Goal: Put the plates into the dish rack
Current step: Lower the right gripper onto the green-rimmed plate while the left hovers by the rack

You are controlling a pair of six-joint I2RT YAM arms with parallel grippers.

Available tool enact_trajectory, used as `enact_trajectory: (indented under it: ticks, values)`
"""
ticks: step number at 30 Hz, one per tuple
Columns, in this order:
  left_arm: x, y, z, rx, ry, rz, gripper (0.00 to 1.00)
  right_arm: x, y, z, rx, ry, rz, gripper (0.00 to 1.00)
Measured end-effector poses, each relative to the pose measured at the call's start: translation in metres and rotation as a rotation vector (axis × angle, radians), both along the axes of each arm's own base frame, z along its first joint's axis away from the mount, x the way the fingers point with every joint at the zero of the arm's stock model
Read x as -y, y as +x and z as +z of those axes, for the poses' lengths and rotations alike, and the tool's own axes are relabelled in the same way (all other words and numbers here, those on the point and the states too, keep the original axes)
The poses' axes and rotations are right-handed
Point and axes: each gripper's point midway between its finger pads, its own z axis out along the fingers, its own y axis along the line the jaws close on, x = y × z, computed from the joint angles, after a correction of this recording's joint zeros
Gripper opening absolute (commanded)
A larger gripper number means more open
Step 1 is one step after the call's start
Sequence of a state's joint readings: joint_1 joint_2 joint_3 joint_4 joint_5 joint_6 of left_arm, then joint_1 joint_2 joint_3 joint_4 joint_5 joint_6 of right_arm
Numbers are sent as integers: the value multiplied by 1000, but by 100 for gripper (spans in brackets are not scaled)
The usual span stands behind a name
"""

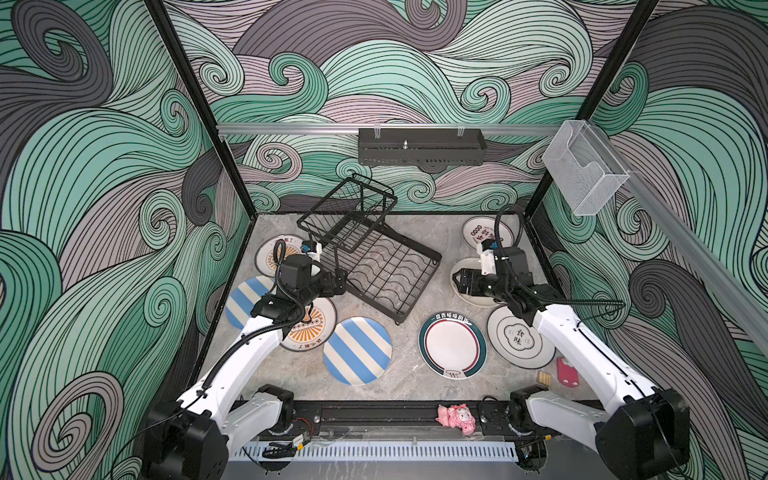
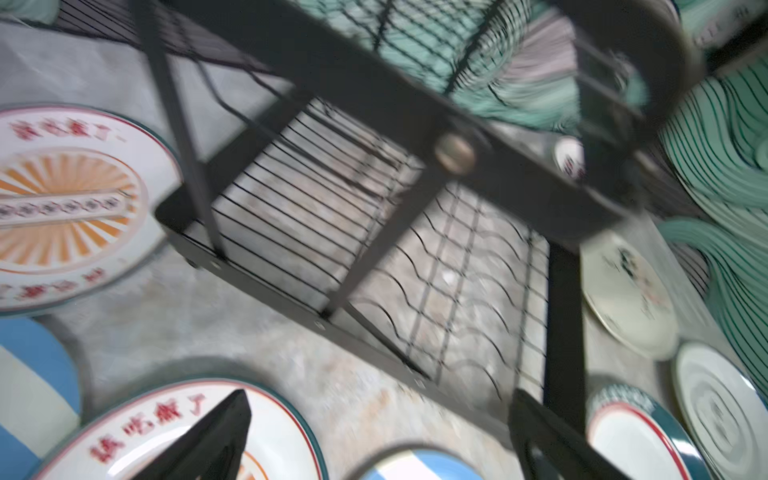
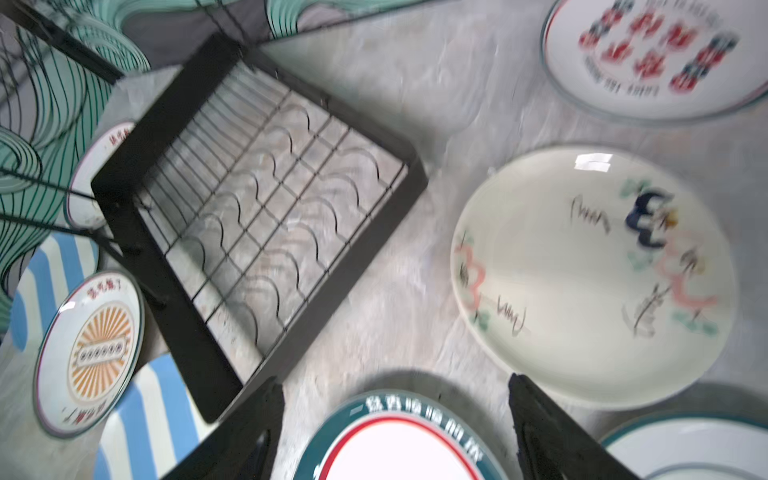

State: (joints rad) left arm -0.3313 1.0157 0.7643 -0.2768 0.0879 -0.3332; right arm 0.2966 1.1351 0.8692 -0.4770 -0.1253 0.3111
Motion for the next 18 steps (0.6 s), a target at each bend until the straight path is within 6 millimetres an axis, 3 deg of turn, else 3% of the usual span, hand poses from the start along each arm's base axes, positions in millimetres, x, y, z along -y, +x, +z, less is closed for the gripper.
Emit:
enact_trajectory:
  ticks: [4,7,13,18]
  values:
    - [23,-29,0,-51,-38,-108,99,8,-47,-39,-197,-5,-43,80]
    - [42,-42,-2,-75,-75,-179,98,18,-76,-51,-292,-6,-94,80]
    - [77,-71,-23,-162,-92,-336,99,25,-105,-64,-381,41,-182,80]
    - [89,-80,-29,-192,-98,-390,99,30,-129,-84,-469,55,-240,81]
